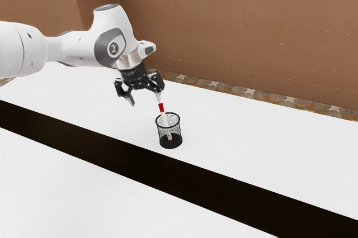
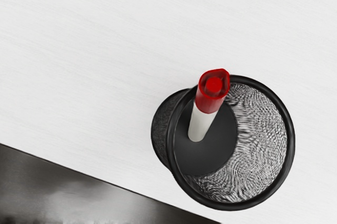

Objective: Take the marker out of the pen holder and place it to the left of the pen holder.

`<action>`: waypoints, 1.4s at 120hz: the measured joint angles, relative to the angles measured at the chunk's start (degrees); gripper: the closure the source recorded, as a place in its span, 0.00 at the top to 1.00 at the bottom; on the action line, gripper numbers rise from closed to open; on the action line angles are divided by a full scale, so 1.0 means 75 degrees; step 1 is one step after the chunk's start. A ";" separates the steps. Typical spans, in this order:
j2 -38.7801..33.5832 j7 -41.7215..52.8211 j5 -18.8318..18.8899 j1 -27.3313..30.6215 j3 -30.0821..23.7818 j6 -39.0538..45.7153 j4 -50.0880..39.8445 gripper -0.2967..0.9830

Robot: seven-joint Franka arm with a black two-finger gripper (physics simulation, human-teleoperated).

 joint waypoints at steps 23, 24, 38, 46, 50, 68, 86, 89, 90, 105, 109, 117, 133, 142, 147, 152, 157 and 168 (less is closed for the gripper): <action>0.1229 -0.0926 0.0176 -0.0391 0.0503 -0.0256 0.1539 0.77; 0.1317 -0.0938 0.0197 -0.0395 0.0532 -0.0310 0.1672 0.77; 0.2334 -0.0879 0.0502 -0.0489 0.0725 -0.0879 0.2878 0.77; 0.2750 -0.0816 0.0669 -0.0691 0.0733 -0.1085 0.3560 0.77; 0.2878 -0.0787 0.0726 -0.0762 0.0731 -0.1155 0.3768 0.77; 0.3214 -0.0677 0.0854 -0.0849 0.0719 -0.1216 0.4033 0.77; 0.2728 -0.0580 0.0167 -0.0755 0.0698 -0.1296 0.3928 0.77; 0.2615 -0.0554 -0.0030 -0.0724 0.0700 -0.1320 0.3777 0.77; 0.2584 -0.0545 -0.0092 -0.0713 0.0702 -0.1327 0.3727 0.77; 0.2415 -0.0385 -0.0645 -0.0643 0.0757 -0.1426 0.3022 0.77; 0.2414 -0.0343 -0.0685 -0.0642 0.0786 -0.1471 0.2966 0.77; 0.2428 -0.0266 -0.0637 -0.0628 0.0803 -0.1558 0.2940 0.77; 0.2453 -0.0129 -0.0540 -0.0574 0.0798 -0.1695 0.2981 0.77; 0.2681 -0.0036 -0.0460 -0.0540 0.0777 -0.1783 0.3223 0.77; 0.2914 0.0011 -0.0427 -0.0541 0.0751 -0.1862 0.3562 0.77; 0.3134 0.0055 -0.0399 -0.0547 0.0728 -0.1953 0.3923 0.77; 0.3342 0.0096 -0.0378 -0.0548 0.0722 -0.2047 0.4249 0.77; 0.3570 0.0178 -0.0347 -0.0552 0.0727 -0.2228 0.4619 0.77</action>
